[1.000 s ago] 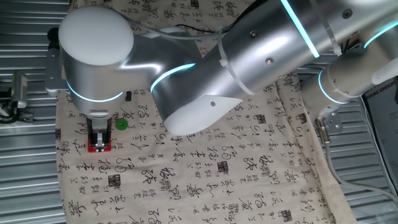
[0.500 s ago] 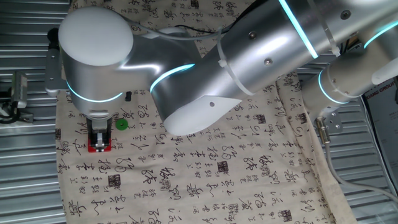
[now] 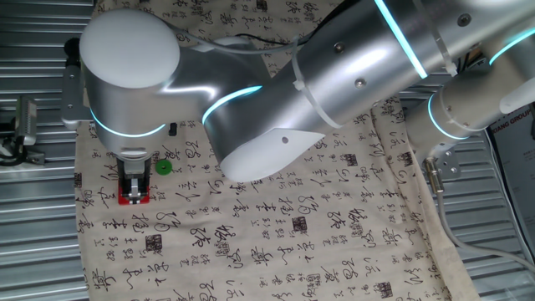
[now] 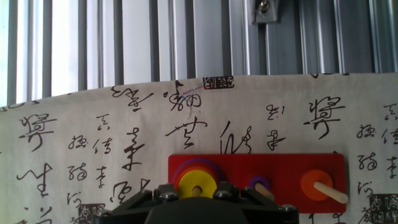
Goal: Take out one Hanoi block and throw it aside
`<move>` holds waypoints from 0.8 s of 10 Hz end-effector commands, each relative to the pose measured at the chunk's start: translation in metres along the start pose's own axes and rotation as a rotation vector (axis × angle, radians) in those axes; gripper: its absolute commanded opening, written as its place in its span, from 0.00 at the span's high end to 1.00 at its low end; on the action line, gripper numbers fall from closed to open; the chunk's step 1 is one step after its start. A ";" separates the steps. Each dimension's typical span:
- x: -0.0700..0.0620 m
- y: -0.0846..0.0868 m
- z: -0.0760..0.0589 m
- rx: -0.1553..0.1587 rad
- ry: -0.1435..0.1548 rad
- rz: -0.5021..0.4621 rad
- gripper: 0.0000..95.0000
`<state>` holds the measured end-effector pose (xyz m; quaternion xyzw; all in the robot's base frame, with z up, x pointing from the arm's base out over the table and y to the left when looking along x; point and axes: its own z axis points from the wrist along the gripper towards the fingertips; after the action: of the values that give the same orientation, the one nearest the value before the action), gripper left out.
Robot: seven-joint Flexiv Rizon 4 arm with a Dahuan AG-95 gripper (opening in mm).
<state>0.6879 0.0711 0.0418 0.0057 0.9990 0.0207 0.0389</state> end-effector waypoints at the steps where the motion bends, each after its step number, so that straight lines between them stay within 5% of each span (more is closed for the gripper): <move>1: 0.000 0.000 0.001 0.000 -0.001 -0.001 0.60; 3: 0.000 0.000 0.001 0.000 -0.001 0.001 0.60; 4: 0.000 0.000 0.001 0.001 -0.001 0.001 0.80; 8: 0.000 0.000 0.001 0.009 -0.001 0.003 0.80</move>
<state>0.6886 0.0713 0.0412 0.0072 0.9991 0.0167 0.0394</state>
